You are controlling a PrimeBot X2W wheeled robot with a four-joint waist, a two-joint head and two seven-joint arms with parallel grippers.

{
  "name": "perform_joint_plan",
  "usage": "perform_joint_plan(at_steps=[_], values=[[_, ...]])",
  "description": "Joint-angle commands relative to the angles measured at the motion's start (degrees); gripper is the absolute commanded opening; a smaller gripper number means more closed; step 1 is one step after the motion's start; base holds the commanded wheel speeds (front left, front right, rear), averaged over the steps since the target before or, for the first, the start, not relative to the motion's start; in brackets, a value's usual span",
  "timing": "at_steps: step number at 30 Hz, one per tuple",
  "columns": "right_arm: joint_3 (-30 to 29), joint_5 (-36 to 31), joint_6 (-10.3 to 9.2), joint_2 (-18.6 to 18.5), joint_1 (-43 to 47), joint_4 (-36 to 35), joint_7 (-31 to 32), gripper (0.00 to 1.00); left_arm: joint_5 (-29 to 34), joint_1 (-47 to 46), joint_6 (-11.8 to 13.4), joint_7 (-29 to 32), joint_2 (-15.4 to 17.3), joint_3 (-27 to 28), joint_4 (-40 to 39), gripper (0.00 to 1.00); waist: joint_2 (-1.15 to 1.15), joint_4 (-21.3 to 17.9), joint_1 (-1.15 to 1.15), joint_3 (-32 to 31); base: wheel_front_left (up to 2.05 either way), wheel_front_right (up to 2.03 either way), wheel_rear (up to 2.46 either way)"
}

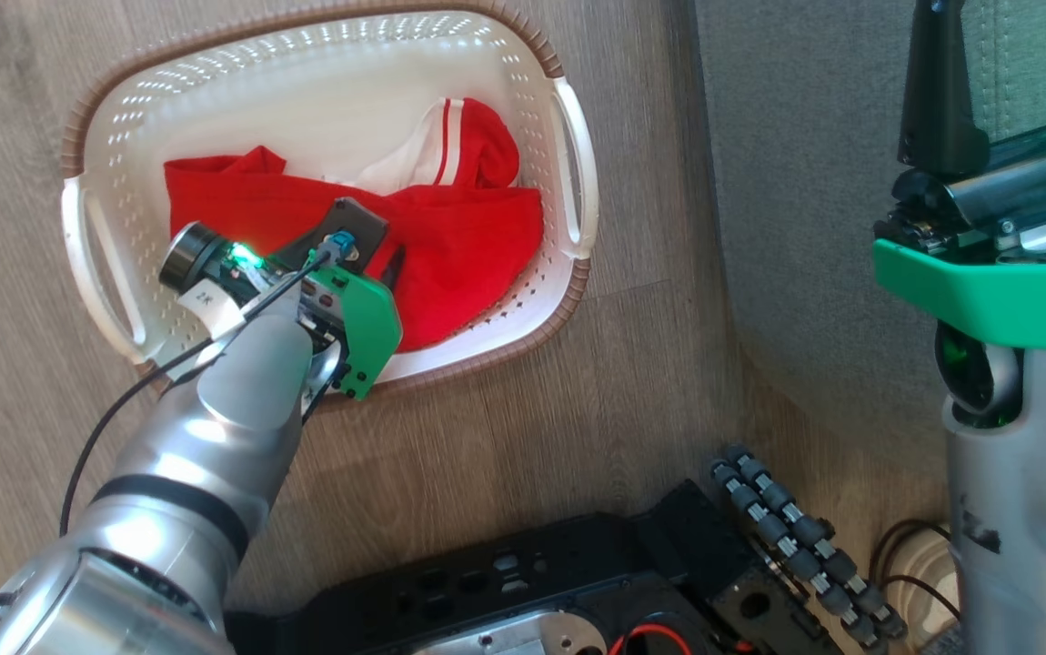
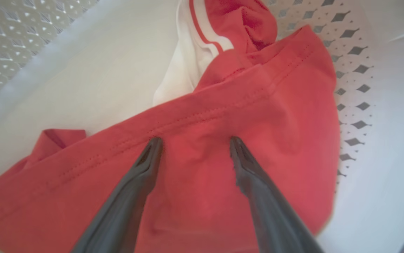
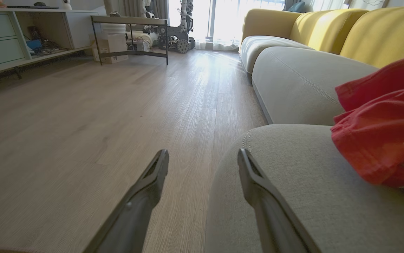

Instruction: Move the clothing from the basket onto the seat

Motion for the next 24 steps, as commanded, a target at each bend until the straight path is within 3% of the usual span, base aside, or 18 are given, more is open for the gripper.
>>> perform_joint_plan(at_steps=[1,14,15,17,18,20,24], values=[[0.98,-0.11,-0.02,0.11,1.03,-2.20,-0.36,1.00,0.22,0.72,0.05,0.17,0.58,0.18,-0.10,1.00,0.00,-0.11,-0.01,0.21,0.00,0.00,0.00],[1.47,-1.01,-0.02,0.11,0.93,-3.72,-0.36,1.00,1.07,-1.51,2.70,0.98,0.64,-2.20,1.31,1.00,0.00,-0.60,-0.01,2.00,0.00,0.00,0.00],[1.52,-1.02,-0.02,0.11,0.90,-3.69,-0.36,1.00,0.90,-1.47,2.76,1.31,0.64,-2.21,1.36,0.89,0.00,-0.63,-0.01,2.04,0.00,0.00,0.00],[1.55,-0.98,-0.02,0.11,0.89,-3.61,-0.36,1.00,0.49,-1.28,2.91,2.07,0.63,-2.20,1.45,0.42,0.00,-0.63,-0.01,1.98,0.00,0.00,0.00],[1.51,-0.99,-0.02,0.11,0.89,-3.58,-0.36,1.00,0.35,-1.21,2.90,2.28,0.62,-2.26,1.48,0.24,0.00,-0.62,-0.01,1.95,0.00,0.00,0.00],[1.34,-1.06,-0.02,0.11,0.89,-3.47,-0.36,1.00,0.05,-1.11,2.85,2.42,0.61,-2.37,1.53,0.00,0.00,-0.51,-0.01,1.77,0.00,0.00,0.00],[0.99,-1.22,-0.02,0.11,0.91,-2.96,-0.36,1.00,-0.87,-0.60,2.57,2.31,0.60,-2.36,1.59,0.00,0.00,-0.09,-0.01,0.68,0.00,0.00,0.00]])
